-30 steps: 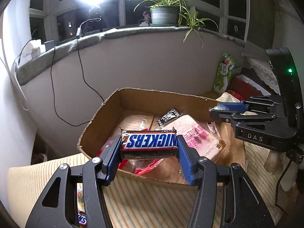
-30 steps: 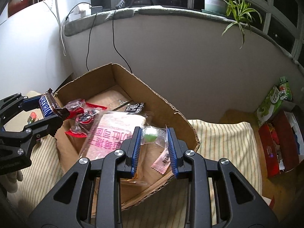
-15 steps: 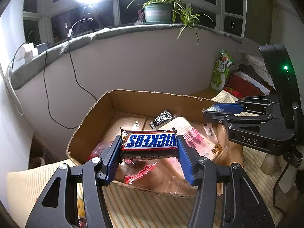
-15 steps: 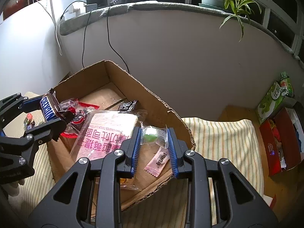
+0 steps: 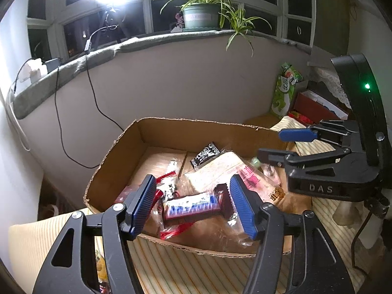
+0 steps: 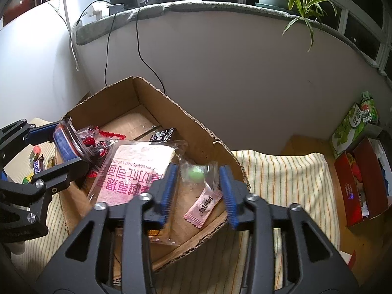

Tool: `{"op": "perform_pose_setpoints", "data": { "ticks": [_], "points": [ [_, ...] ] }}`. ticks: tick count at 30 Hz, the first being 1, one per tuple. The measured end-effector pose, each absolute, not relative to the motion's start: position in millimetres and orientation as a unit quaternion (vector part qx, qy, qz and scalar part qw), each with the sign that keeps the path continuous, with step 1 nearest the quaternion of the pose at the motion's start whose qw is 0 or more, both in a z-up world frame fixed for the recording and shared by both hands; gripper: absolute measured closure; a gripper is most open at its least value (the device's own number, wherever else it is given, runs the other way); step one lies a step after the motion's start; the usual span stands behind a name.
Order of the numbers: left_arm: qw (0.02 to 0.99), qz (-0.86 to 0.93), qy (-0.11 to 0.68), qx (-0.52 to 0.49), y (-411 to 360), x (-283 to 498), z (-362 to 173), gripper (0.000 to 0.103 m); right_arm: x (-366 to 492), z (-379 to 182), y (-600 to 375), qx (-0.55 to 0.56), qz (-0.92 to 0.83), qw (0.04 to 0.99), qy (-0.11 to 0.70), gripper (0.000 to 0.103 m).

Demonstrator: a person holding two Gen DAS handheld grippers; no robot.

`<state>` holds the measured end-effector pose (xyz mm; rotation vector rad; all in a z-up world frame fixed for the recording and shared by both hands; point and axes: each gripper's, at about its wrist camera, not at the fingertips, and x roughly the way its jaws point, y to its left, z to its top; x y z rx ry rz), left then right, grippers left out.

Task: Organize snacks
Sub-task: 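Open both tools to release the Snickers and jelly cup into the box, then withdraw both tools from the box back toward the remaining snacks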

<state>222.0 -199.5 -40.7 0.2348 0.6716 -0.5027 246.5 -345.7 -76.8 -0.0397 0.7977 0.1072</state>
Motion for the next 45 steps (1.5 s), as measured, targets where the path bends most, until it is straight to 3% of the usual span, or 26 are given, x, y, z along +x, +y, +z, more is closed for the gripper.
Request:
{"op": "perform_pose_setpoints", "data": {
  "ticks": [1,9,32,45],
  "points": [
    [0.907,-0.243,0.324,0.114,-199,222,-40,0.037,246,-76,-345,-0.021,0.051,0.921,0.386,0.04],
    [0.909,-0.24,0.321,0.116,-197,218,-37,0.029,242,-70,-343,-0.029,0.044,0.926,0.374,0.017],
    [0.925,-0.227,0.289,0.1,-162,172,-4,0.026,208,-45,-325,-0.023,0.053,0.932,0.359,0.016],
    [0.937,-0.195,0.281,0.079,-105,137,4,0.026,174,-32,-284,-0.031,0.093,0.935,0.342,0.016]
  ]
}}
